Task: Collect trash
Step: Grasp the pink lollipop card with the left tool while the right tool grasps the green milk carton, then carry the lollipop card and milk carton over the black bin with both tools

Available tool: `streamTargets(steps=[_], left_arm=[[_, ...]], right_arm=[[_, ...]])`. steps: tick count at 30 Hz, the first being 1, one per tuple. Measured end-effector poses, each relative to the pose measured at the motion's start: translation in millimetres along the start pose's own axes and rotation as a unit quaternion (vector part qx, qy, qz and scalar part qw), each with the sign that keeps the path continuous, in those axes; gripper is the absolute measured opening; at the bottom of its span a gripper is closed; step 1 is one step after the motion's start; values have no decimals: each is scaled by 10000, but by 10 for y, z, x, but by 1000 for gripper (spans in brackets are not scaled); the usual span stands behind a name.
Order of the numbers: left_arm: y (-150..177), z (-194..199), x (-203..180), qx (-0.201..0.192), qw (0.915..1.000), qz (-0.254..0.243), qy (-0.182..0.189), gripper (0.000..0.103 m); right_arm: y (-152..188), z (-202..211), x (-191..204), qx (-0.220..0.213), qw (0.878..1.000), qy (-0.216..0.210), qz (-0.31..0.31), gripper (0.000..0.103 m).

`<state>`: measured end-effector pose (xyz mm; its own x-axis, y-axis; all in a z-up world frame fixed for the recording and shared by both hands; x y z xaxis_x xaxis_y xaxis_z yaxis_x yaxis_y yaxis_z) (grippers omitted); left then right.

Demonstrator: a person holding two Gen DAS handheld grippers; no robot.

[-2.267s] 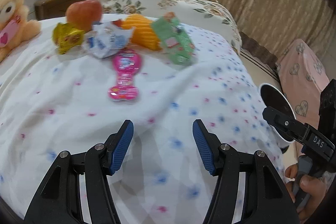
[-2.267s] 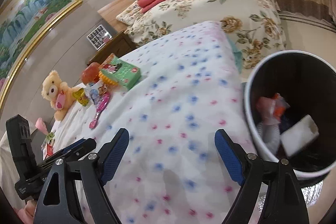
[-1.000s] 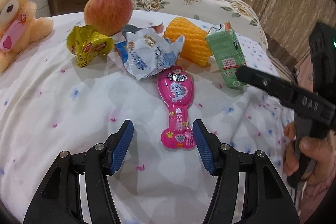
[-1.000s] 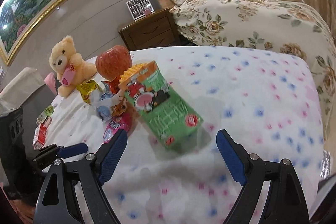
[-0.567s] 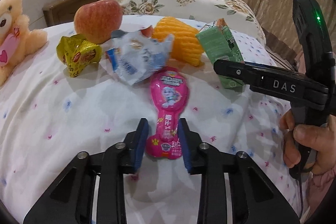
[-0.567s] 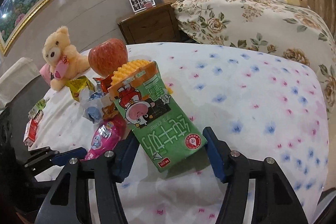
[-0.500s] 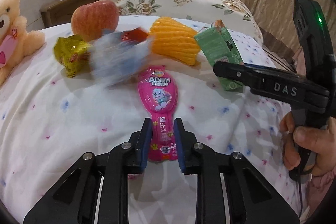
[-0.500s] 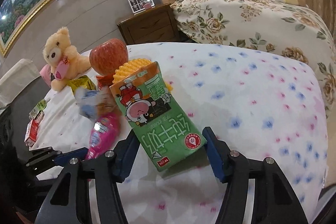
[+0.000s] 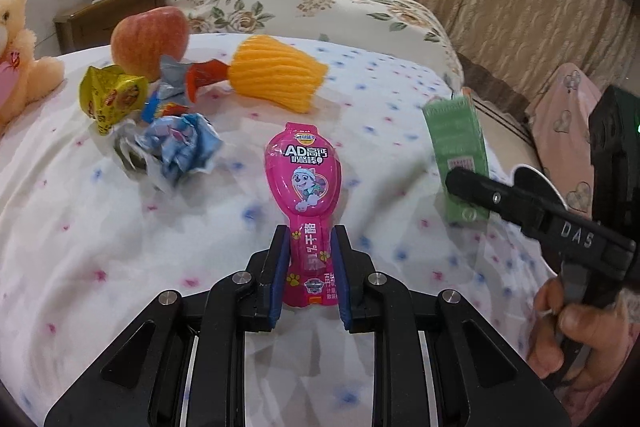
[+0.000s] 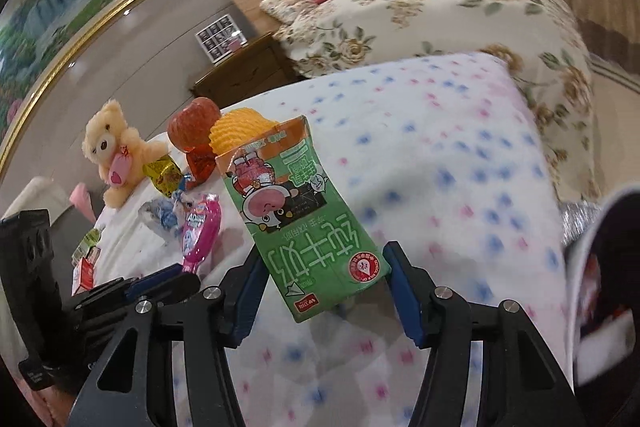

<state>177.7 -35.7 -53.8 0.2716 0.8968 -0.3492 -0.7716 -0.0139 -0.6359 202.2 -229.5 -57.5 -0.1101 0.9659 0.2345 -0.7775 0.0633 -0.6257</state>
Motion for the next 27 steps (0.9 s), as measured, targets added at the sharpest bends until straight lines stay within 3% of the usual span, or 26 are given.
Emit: streamTargets(steps=[15,27], left_arm=[[220,-30,-658,144,9976,-457,509,19],[267,-59,-839,203,9962,-577,613,19]], right_arm=[[410,499,-496,-150,9971,344,-656,54],[546,711,-717,-382,9937,493,-927,53]])
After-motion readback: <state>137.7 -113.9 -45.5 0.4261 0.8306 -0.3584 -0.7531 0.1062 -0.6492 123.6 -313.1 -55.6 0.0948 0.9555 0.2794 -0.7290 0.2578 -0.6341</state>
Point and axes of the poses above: each gripper's, at about its wrist camera, not at the fingertips, and z roughly against the way its jaws point, x to its left, y to its underside, the point moved 2 cm from there along -z, roughly the way its jaws point, and after that the axes turned 12 degrees about y, right-handed, at the moved point
